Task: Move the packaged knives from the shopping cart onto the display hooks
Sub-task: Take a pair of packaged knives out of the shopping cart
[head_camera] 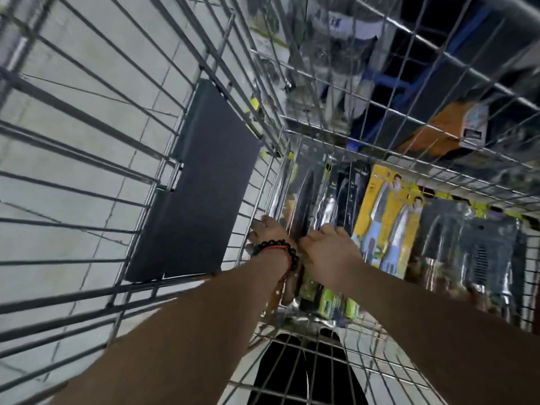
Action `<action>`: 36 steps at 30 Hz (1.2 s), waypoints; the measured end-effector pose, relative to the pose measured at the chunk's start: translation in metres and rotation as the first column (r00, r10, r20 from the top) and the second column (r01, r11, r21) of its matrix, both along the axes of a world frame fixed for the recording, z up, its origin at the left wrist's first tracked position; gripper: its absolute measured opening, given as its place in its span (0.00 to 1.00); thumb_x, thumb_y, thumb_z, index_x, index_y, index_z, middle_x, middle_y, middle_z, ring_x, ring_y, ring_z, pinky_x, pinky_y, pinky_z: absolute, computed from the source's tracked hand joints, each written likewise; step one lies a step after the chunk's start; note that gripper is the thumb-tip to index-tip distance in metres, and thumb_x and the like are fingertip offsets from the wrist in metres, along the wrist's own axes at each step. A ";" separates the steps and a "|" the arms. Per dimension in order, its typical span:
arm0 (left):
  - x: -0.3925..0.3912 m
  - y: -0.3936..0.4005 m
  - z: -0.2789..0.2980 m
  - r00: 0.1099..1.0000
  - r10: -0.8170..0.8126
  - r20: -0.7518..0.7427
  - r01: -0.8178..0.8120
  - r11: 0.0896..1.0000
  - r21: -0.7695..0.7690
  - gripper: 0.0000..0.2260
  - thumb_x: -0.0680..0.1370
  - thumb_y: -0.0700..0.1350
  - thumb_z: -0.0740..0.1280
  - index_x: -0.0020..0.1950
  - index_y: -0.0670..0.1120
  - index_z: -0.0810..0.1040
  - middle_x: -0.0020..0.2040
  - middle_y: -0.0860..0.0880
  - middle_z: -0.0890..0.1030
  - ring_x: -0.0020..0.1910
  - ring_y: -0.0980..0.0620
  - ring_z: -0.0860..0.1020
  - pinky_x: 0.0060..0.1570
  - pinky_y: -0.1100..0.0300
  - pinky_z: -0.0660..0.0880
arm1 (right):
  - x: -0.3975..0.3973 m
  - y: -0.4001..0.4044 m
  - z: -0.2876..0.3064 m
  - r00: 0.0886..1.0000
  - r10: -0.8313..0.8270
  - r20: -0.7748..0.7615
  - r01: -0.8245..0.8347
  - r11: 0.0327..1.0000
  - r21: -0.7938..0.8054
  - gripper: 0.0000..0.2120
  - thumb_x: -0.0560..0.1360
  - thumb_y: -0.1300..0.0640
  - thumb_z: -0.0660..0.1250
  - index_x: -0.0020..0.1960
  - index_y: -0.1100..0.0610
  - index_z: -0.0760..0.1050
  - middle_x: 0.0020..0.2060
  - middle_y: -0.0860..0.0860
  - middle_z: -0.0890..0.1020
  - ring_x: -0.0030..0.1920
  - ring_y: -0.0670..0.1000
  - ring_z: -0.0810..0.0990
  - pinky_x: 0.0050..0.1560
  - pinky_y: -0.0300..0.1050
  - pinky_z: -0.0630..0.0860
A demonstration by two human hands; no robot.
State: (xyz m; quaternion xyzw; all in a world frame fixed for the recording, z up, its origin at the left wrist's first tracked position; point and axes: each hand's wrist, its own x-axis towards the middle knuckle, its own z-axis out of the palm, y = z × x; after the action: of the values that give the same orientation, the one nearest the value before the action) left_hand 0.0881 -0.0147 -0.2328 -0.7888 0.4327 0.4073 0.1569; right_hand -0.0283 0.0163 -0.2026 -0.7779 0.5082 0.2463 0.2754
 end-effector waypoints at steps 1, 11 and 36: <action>-0.001 0.000 -0.004 0.999 0.041 -0.001 -0.041 0.999 -0.022 0.30 0.76 0.43 0.68 0.74 0.42 0.59 0.73 0.38 0.60 0.71 0.38 0.63 0.69 0.45 0.64 | 0.000 0.001 0.001 0.999 -0.032 0.021 0.032 0.999 0.009 0.18 0.77 0.48 0.55 0.64 0.52 0.70 0.59 0.51 0.75 0.61 0.57 0.68 0.60 0.54 0.64; 0.002 0.007 -0.005 0.985 0.155 0.075 -0.129 0.954 -0.270 0.28 0.70 0.47 0.74 0.64 0.39 0.67 0.65 0.40 0.69 0.66 0.41 0.66 0.62 0.47 0.67 | 0.022 0.011 0.013 0.965 -0.245 0.097 0.230 0.962 0.144 0.25 0.74 0.49 0.61 0.69 0.55 0.66 0.63 0.52 0.74 0.66 0.56 0.66 0.66 0.55 0.63; 0.088 -0.011 0.005 0.988 0.151 0.021 -0.147 0.981 -0.123 0.31 0.65 0.45 0.78 0.62 0.44 0.68 0.57 0.40 0.76 0.55 0.39 0.76 0.55 0.46 0.77 | 0.052 0.037 0.035 0.827 -0.483 0.288 0.445 0.875 0.191 0.22 0.75 0.52 0.61 0.70 0.49 0.70 0.66 0.53 0.74 0.68 0.58 0.68 0.67 0.50 0.70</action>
State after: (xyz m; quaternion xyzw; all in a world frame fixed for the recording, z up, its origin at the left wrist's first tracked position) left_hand 0.1762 -0.0261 -0.2276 -0.8330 0.3941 0.3792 0.0843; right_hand 0.0232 0.0532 -0.1674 -0.6435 0.6140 0.0683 0.4519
